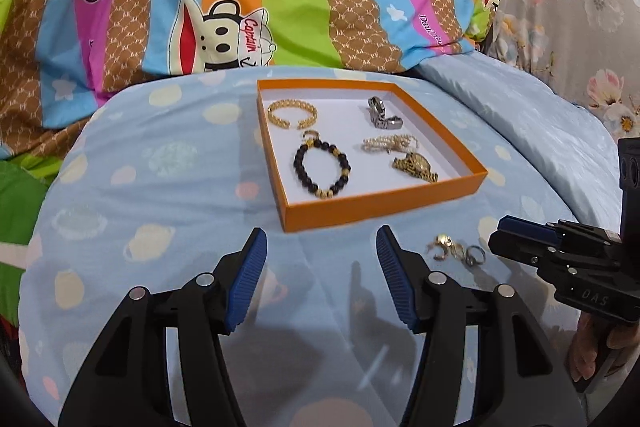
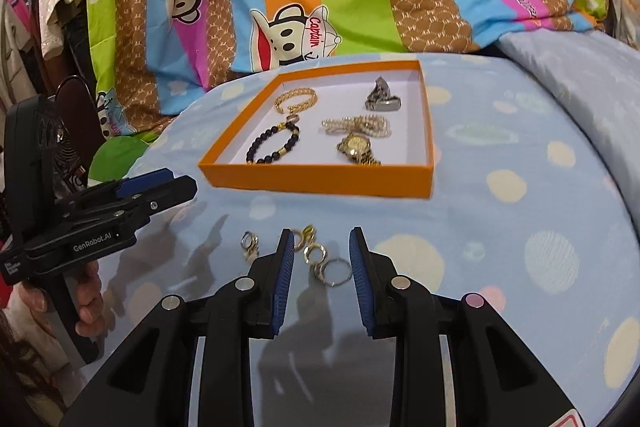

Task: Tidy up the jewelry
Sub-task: 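Move both grippers back toward the remaining earrings and rings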

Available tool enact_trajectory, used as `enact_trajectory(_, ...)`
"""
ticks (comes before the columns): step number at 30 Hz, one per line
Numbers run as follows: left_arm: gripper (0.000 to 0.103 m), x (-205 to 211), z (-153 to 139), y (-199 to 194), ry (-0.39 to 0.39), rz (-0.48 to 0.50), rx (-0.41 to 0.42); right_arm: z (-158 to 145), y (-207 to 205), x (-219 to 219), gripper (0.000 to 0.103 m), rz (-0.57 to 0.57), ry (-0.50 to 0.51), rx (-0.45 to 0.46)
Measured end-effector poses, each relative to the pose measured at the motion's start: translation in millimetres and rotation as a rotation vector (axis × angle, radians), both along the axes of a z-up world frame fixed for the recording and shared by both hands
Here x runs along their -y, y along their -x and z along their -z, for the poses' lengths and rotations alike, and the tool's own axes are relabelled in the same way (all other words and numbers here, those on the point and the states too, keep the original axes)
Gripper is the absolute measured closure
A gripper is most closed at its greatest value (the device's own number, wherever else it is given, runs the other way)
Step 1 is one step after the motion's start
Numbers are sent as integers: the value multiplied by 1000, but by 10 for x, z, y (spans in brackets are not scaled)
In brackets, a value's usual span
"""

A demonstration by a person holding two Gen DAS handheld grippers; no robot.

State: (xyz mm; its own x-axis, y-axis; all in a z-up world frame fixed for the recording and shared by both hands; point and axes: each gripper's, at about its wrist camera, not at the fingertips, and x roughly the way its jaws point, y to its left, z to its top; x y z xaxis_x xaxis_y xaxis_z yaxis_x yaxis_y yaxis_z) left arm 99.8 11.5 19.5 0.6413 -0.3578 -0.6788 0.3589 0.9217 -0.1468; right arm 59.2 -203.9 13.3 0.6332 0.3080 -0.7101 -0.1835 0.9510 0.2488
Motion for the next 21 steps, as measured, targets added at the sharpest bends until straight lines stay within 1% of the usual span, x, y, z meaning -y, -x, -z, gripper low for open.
enact_trajectory(4, 48, -27, 59, 59, 1, -19, -21, 62, 65, -28, 75, 16, 27, -7)
enact_trajectory(10, 48, -42, 126, 91, -30, -65, -22, 117, 75, -60, 75, 20, 44, -24)
enact_trajectory(21, 48, -53, 175, 65, -42, -84, -47, 138, 54, -78, 75, 35, 62, -31)
